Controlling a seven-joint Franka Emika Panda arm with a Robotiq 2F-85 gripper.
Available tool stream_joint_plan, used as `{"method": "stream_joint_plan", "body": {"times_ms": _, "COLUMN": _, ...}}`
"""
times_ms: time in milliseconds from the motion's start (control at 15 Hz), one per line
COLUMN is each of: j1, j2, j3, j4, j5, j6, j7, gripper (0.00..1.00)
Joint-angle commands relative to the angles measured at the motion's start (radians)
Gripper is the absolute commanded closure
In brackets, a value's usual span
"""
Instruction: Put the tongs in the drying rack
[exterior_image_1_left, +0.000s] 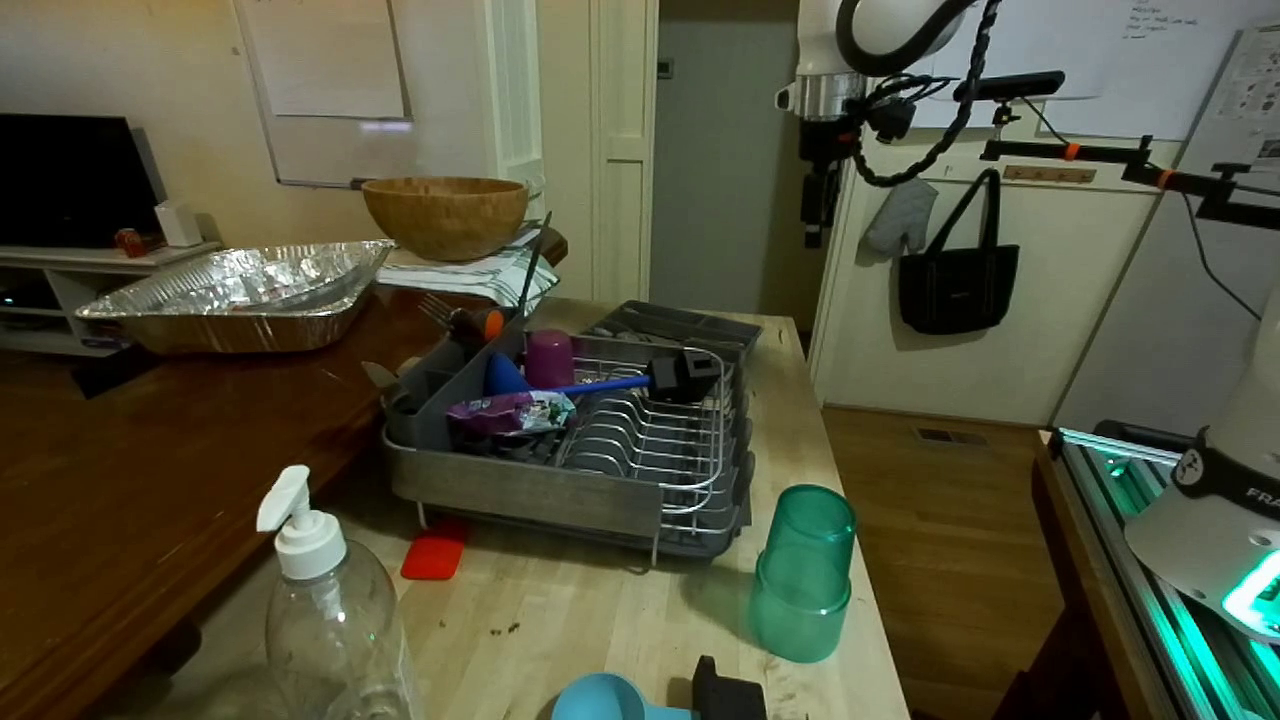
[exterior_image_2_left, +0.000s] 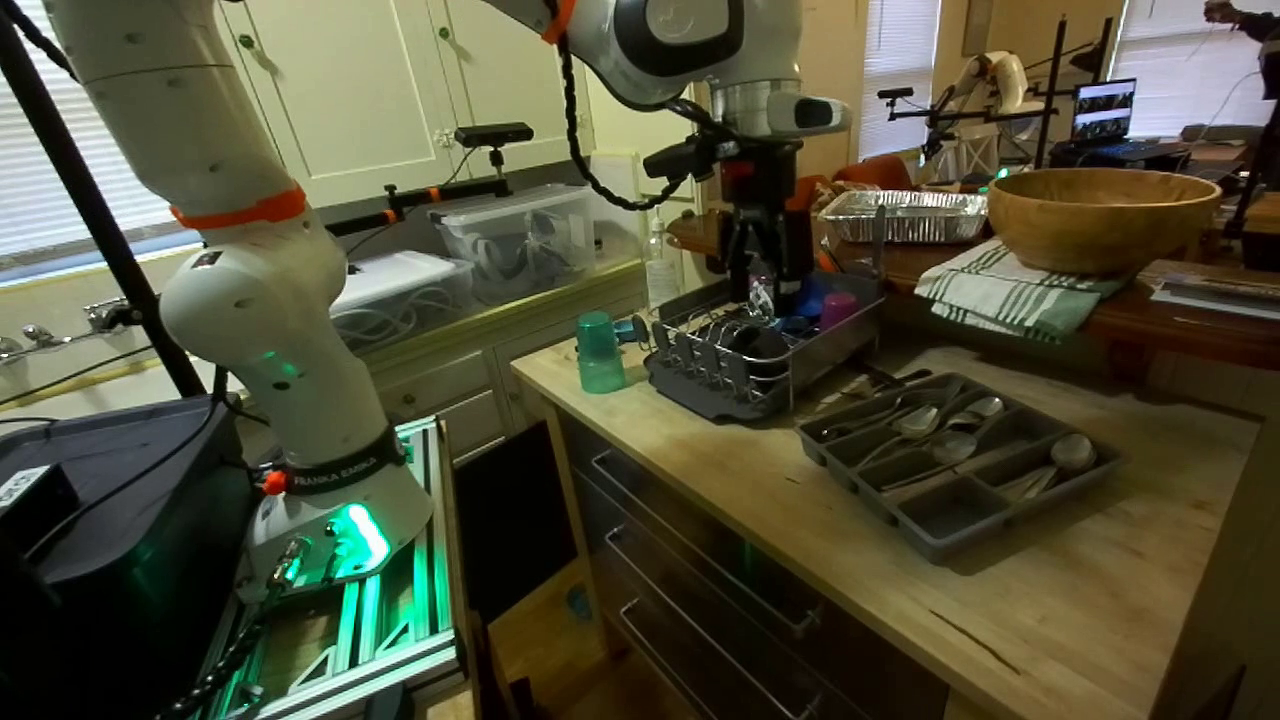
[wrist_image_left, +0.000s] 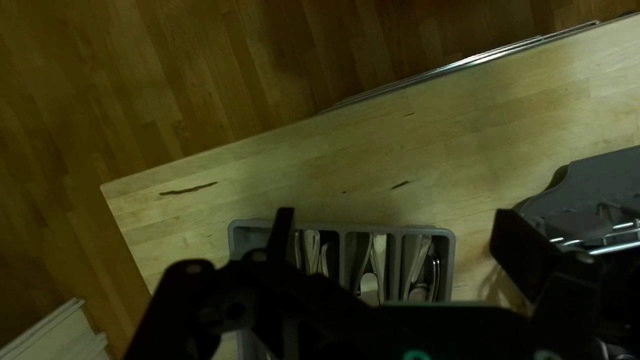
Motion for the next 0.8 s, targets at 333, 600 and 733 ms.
{"method": "stream_joint_plan", "body": {"times_ms": 333, "j1": -0.019, "j2": 0.110, "j3": 0.000, "j4": 0.066, "j5": 0.045, "j6": 0.091, "j7": 0.000, "gripper": 0.00}}
{"method": "stream_joint_plan", "body": {"times_ms": 600, "j1": -0.042, "j2": 0.314, "j3": 0.006, "j4": 0.231, "j5": 0.166, "j6": 0.189, "j7": -0.029, "gripper": 0.00}}
{"method": "stream_joint_plan", "body": {"times_ms": 733, "j1": -0.061, "j2": 0.422, "j3": 0.023, "j4": 0.345, "j5": 0.239, "j6": 0.166, "j7": -0.031, "gripper": 0.00}}
